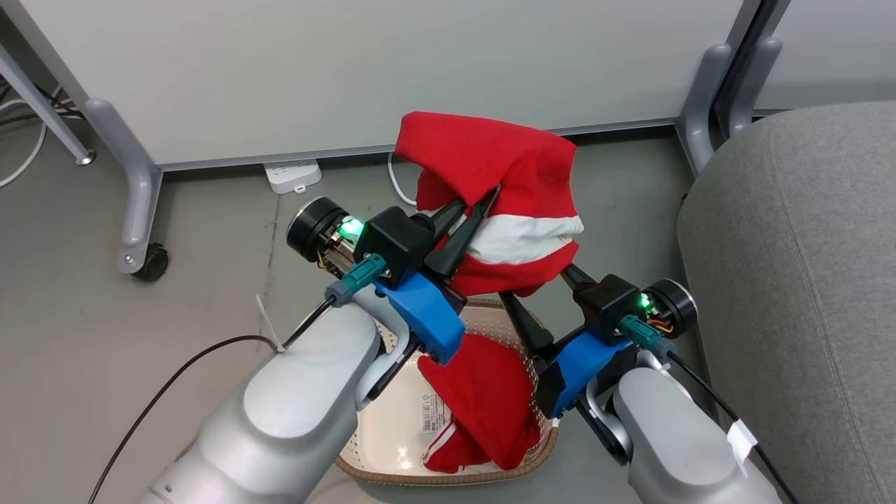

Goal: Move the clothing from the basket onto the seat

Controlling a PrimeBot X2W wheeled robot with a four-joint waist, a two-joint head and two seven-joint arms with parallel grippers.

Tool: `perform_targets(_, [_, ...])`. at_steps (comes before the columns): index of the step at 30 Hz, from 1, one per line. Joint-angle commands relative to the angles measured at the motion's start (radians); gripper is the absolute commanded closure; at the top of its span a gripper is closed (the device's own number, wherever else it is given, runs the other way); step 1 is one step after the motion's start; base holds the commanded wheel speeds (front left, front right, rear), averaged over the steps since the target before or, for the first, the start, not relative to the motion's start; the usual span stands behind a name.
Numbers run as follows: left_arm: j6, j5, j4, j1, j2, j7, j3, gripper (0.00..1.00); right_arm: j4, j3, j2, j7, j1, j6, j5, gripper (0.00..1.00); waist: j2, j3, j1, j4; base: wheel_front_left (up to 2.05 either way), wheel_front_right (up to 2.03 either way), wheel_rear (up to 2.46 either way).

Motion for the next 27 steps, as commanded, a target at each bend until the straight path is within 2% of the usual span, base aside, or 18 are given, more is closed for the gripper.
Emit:
perform_targets(1, [-0.003, -0.004, 0.002, -0.009, 0.000, -0.006, -0.004, 1.00, 0.014, 0.006, 0.001, -0.001, -0.015, -0.001, 0.009, 1.00, 0.0000, 0.000, -0.0001, 0.001, 0.00, 0.00, 0.00])
perform_targets(27, [-0.005, -0.006, 0.028, -0.020, -0.005, -0.016, -0.009, 1.00, 0.046, 0.050, 0.001, -0.001, -0.039, -0.001, 0.063, 1.00, 0.0000, -0.002, -0.0001, -0.005, 0.00, 0.00, 0.00])
